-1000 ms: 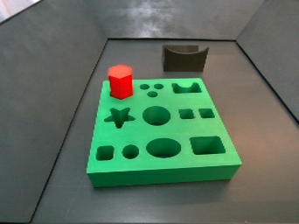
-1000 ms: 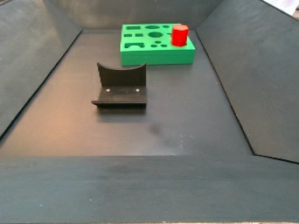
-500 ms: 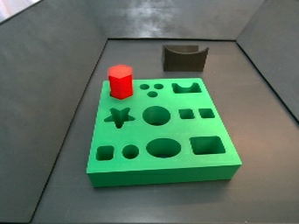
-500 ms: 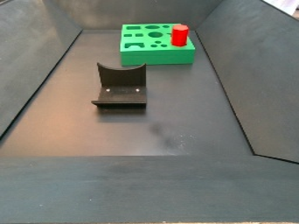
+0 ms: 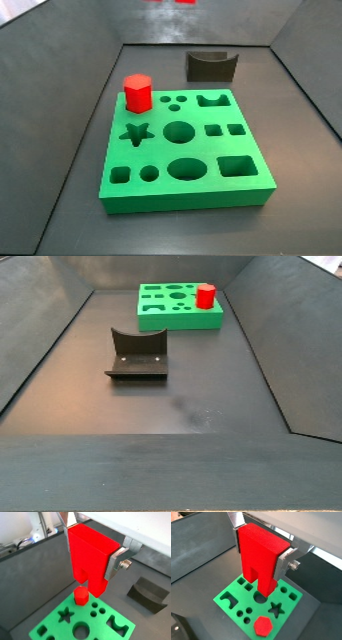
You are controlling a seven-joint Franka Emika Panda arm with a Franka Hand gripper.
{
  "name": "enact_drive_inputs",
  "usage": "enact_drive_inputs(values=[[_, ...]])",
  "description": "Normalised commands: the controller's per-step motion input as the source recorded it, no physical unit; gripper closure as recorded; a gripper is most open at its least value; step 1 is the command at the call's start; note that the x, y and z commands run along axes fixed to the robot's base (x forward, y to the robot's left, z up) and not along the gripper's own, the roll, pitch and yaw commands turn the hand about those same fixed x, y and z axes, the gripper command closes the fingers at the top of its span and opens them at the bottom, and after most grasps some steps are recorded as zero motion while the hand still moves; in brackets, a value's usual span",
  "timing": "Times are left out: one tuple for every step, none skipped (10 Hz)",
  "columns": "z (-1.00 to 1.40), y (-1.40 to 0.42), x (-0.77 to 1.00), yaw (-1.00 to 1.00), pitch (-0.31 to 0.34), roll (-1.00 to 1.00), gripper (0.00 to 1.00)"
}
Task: Pick up the double-square object. Move up. Place the double-square object on the fixture. Regrasp the double-square object. Move to above the board. Insert the double-square object.
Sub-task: Insert the double-square object.
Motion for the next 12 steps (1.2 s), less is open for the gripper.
enact_drive_inputs(values=[[-0.21,-0.2,0.83,0.39,0.0,0.0,1.0],[-0.24,-0.18,0.85,0.37,0.0,-0.02,1.0],[-0.27,-0.17,0.88,0.33,0.0,-0.02,1.0],[-0.3,-0.17,0.92,0.24,-0.034,-0.03,1.0],[-0.32,-0.2,0.96,0.12,-0.073,0.0,1.0],[-0.33,-0.23,1.0,0.0,-0.106,0.0,1.0],[-0.4,-0.24,1.0,0.0,-0.123,0.07,1.0],[-0.51,-0.28,0.99,-0.07,-0.129,0.18,1.0],[-0.57,-0.3,0.97,-0.1,-0.126,0.23,1.0],[-0.6,-0.29,0.91,-0.16,-0.1,0.26,1.0],[-0.59,-0.24,0.97,-0.13,-0.077,0.28,1.0],[-0.5,-0.18,1.0,-0.1,-0.089,0.26,1.0]])
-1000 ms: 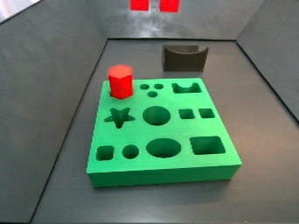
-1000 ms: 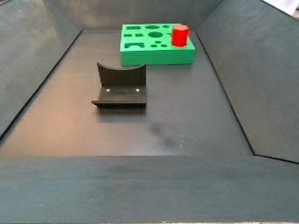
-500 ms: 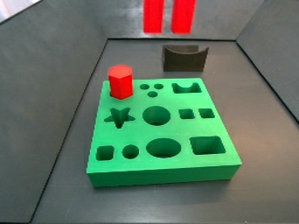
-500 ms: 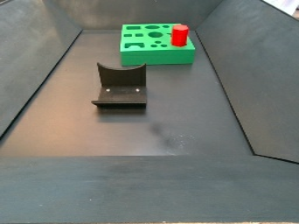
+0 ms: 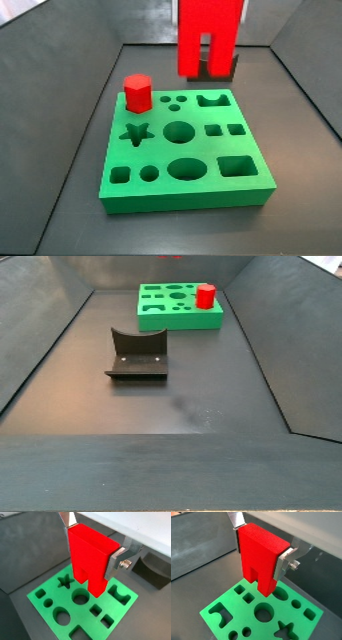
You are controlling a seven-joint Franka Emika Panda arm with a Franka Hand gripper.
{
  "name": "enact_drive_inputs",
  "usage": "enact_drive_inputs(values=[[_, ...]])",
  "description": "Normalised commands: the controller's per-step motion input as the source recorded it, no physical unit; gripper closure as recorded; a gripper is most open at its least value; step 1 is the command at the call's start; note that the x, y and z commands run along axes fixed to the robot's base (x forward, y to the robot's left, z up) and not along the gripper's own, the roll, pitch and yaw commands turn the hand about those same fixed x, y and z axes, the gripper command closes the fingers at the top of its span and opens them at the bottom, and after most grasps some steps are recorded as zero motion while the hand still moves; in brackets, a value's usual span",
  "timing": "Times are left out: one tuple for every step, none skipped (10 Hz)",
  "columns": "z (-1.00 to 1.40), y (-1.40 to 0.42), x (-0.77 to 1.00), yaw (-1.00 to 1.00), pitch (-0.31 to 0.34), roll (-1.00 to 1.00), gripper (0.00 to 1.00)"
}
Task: Pick up the double-square object. Move up. Place the double-square object on the fixture. Regrasp the double-square object. Move to above the board. Insert the double-square object.
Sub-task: Insert the double-square object.
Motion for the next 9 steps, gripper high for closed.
enact_drive_inputs(values=[[-0.35,0.0,1.0,-0.04,-0.103,0.15,1.0],[-0.28,0.0,1.0,-0.01,-0.114,0.11,1.0],[-0.27,0.0,1.0,0.0,-0.123,0.09,1.0],[-0.29,0.0,1.0,0.0,-0.117,0.08,1.0],[-0.29,0.0,1.0,0.0,-0.12,0.09,1.0],[-0.28,0.0,1.0,0.0,-0.124,0.09,1.0],[-0.27,0.0,1.0,0.0,-0.139,0.07,1.0],[-0.29,0.0,1.0,0.0,-0.159,0.01,1.0],[-0.29,0.0,0.92,0.01,-0.186,0.0,1.0]])
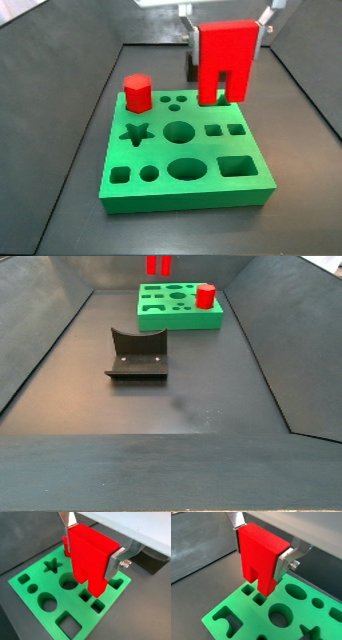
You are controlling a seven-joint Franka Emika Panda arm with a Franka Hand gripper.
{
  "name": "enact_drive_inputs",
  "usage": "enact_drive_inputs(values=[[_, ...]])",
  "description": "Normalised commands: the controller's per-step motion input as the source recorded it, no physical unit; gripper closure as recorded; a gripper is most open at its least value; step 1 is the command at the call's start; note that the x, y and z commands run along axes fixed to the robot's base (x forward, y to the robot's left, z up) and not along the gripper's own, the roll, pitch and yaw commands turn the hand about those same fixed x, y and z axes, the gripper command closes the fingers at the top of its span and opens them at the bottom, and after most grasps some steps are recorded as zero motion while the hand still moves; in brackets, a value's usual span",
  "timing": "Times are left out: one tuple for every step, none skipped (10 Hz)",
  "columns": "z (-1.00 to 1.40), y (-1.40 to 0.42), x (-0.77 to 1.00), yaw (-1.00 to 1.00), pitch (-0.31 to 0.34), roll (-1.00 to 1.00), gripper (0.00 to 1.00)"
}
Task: Pick up the double-square object. Move up. Place the double-square object on the fixture. Regrasp the double-square object. Move to above the board. Insert the double-square object.
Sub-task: Insert the double-square object.
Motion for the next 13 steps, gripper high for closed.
enact_drive_inputs(values=[[-0.27,0.0,0.87,0.07,-0.194,0.0,1.0],[-0.24,0.0,0.85,0.09,-0.189,0.0,1.0],[-0.26,0.0,0.85,0.06,-0.156,0.07,1.0],[-0.2,-0.21,0.81,0.03,-0.071,0.32,1.0],[-0.24,-0.36,0.72,0.06,-0.001,0.48,1.0],[-0.28,-0.41,0.59,0.13,0.0,0.5,1.0],[-0.29,-0.41,0.48,0.16,0.0,0.49,1.0],[-0.33,-0.39,0.11,0.25,0.0,0.48,1.0],[-0.25,0.0,-0.13,0.05,-0.011,0.12,1.0],[-0.04,0.02,0.01,0.0,0.003,0.0,1.0],[-0.36,0.09,-0.03,0.1,-0.033,0.14,1.0],[-0.64,0.09,-0.32,0.09,-0.123,0.26,1.0],[-0.28,0.04,-0.31,0.01,-0.143,0.1,1.0]])
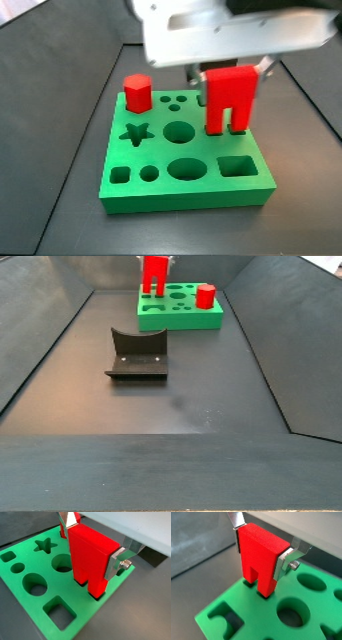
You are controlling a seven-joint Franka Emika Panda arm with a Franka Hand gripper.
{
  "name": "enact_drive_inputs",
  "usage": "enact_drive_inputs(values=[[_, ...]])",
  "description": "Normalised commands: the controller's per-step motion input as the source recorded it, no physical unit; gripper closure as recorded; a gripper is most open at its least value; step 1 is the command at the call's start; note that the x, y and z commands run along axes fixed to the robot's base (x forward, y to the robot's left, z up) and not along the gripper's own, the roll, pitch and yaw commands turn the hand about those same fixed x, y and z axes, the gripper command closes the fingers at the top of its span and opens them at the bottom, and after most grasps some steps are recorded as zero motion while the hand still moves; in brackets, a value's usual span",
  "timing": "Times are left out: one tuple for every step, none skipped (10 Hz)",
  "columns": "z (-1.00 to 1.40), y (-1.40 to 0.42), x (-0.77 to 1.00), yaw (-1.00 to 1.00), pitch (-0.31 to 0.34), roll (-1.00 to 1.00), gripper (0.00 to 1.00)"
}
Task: Pick up the double-square object. Move up. Place the double-square object on the fixture. Regrasp the double-square object. Move to above the board. Insert the double-square object.
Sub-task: Insert the double-square object.
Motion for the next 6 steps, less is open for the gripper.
enact_drive_inputs(values=[[-0.01,0.0,0.0,0.0,0.0,0.0,1.0],[-0.21,-0.11,0.07,0.03,0.0,0.05,1.0],[-0.29,-0.15,0.39,0.0,0.0,0.05,1.0],[-0.3,-0.09,0.47,0.0,0.0,0.06,1.0],[-0.29,0.0,0.27,0.04,0.0,0.06,1.0],[-0.27,0.01,0.16,0.11,0.0,0.06,1.0]])
